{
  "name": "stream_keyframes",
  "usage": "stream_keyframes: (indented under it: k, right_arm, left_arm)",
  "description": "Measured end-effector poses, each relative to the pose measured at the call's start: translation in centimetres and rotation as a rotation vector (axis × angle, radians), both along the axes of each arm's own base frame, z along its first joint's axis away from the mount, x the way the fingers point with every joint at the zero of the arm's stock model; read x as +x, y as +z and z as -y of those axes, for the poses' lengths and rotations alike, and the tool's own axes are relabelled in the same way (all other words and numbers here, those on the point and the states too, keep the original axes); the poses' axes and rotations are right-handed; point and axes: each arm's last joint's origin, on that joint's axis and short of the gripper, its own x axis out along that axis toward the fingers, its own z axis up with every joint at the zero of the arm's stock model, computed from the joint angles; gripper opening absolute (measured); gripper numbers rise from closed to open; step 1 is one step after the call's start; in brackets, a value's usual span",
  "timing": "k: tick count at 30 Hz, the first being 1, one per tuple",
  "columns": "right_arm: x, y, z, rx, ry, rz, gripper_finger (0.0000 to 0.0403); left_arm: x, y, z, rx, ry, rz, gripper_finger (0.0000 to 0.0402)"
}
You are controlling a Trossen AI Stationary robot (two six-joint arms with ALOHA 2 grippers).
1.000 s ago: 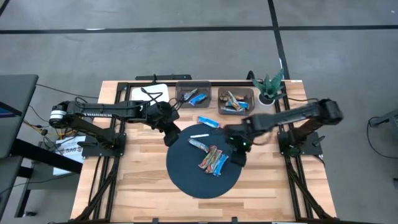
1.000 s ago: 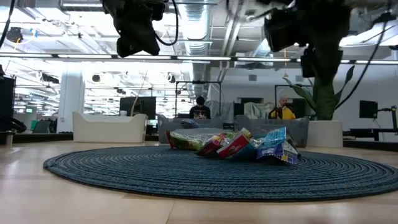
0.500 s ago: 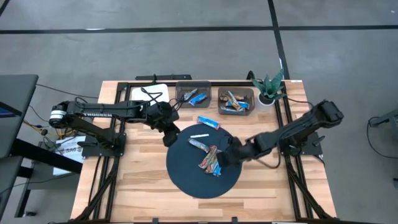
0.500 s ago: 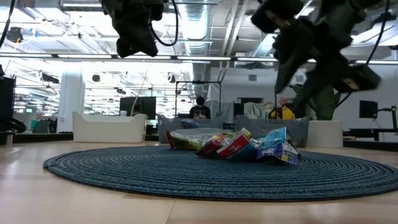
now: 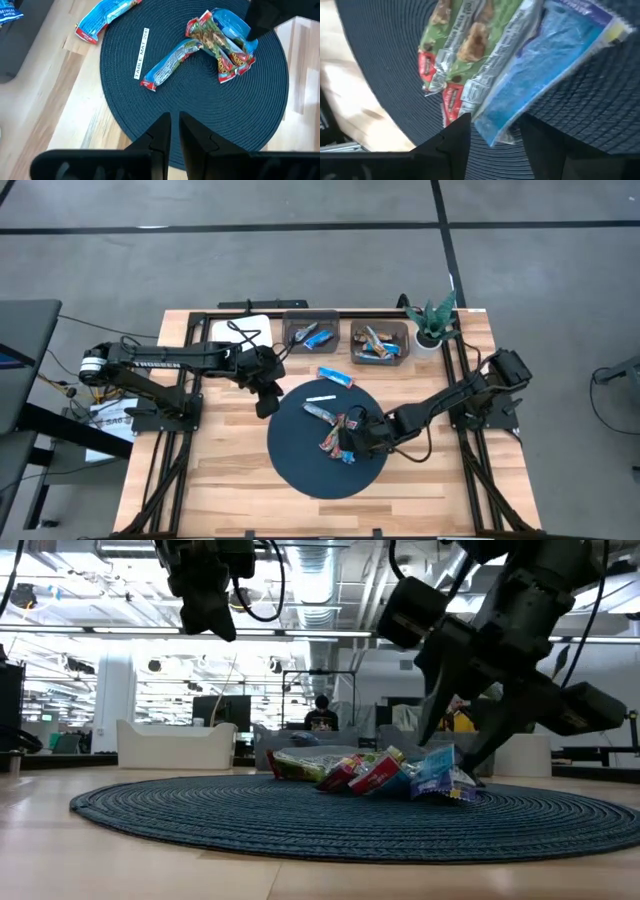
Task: Pick and place Granola Bars by type
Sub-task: Put the blue granola bar into the middle black bin
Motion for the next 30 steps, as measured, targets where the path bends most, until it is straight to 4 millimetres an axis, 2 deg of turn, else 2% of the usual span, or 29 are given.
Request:
stream_keyframes:
  k: [7, 13, 22, 27, 30]
  right_arm:
    - [0.1, -0.2, 0.5, -0.007, -0.019, -0.036, 0.0165]
    - [-0.5, -0.5, 0.7, -0.016, -0.016, -0.111, 0.0117]
    - [-0.2, -0.4, 1.0, -0.015, -0.014, -0.097, 0.005]
    - [0.2, 0.4, 1.3, -0.027, 0.011, -0.067, 0.0012]
    - [1.0, 1.5, 1.5, -0.03, 0.037, -0.021, 0.0006]
  left_arm:
    - [0.0, 0.0, 0.0, 0.023, -0.045, 0.0, 0.0029]
    - [0.0, 0.0, 0.0, 0.032, -0.059, 0.002, 0.0029]
    - [0.0, 0.0, 0.0, 0.04, -0.07, 0.002, 0.0029]
    - [0.0, 0.0, 0.0, 0.045, -0.078, 0.003, 0.0029]
    - [0.0, 0.0, 0.0, 0.045, -0.087, 0.004, 0.0029]
